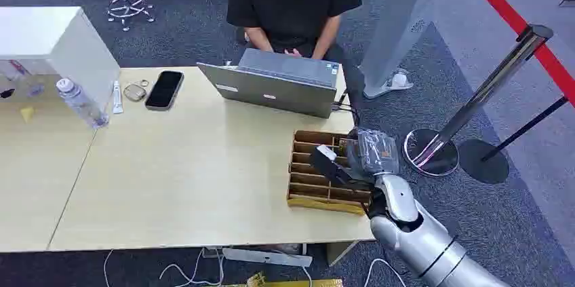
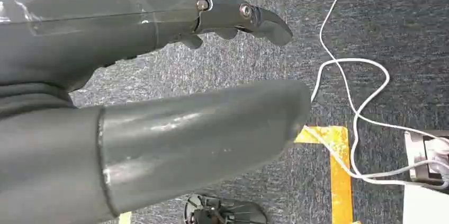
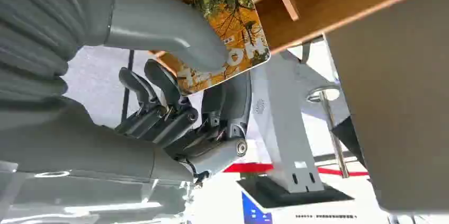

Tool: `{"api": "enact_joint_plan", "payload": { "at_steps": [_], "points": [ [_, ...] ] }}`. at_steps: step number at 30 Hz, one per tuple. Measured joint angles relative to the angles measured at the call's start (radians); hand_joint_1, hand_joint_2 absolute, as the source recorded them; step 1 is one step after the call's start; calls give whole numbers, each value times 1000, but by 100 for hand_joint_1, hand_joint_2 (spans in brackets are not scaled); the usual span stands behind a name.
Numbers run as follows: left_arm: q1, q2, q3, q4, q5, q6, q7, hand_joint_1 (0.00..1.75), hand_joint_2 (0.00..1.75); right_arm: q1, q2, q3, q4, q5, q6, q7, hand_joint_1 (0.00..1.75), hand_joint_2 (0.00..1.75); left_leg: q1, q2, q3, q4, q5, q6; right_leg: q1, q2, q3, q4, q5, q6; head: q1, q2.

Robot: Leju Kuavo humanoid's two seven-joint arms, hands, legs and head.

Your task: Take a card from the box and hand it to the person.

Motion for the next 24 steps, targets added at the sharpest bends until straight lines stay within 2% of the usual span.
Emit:
{"api": "enact_joint_plan", "payload": {
  "at_steps": [5,10,20,24],
  "points": [
    [0,0,1,0,0,0,0,0,0,1,-8,-5,-30,11,-3,-1,175,175,0,0,0,0,0,0,0,0,0,0,0,0,0,0],
    [0,0,6,0,0,0,0,0,0,1,-16,-15,-65,20,-29,-8,162,175,0,0,0,0,0,0,0,0,0,0,0,0,0,0],
    [0,0,6,0,0,0,-2,0,0,0,-19,-35,-103,20,-62,-32,162,175,0,0,0,0,0,0,0,0,0,0,0,0,0,0],
    [0,0,6,0,0,0,0,0,0,-2,-19,-48,-104,10,-95,-44,169,175,0,0,0,0,0,0,0,0,0,0,0,0,0,0]
  ]
}}
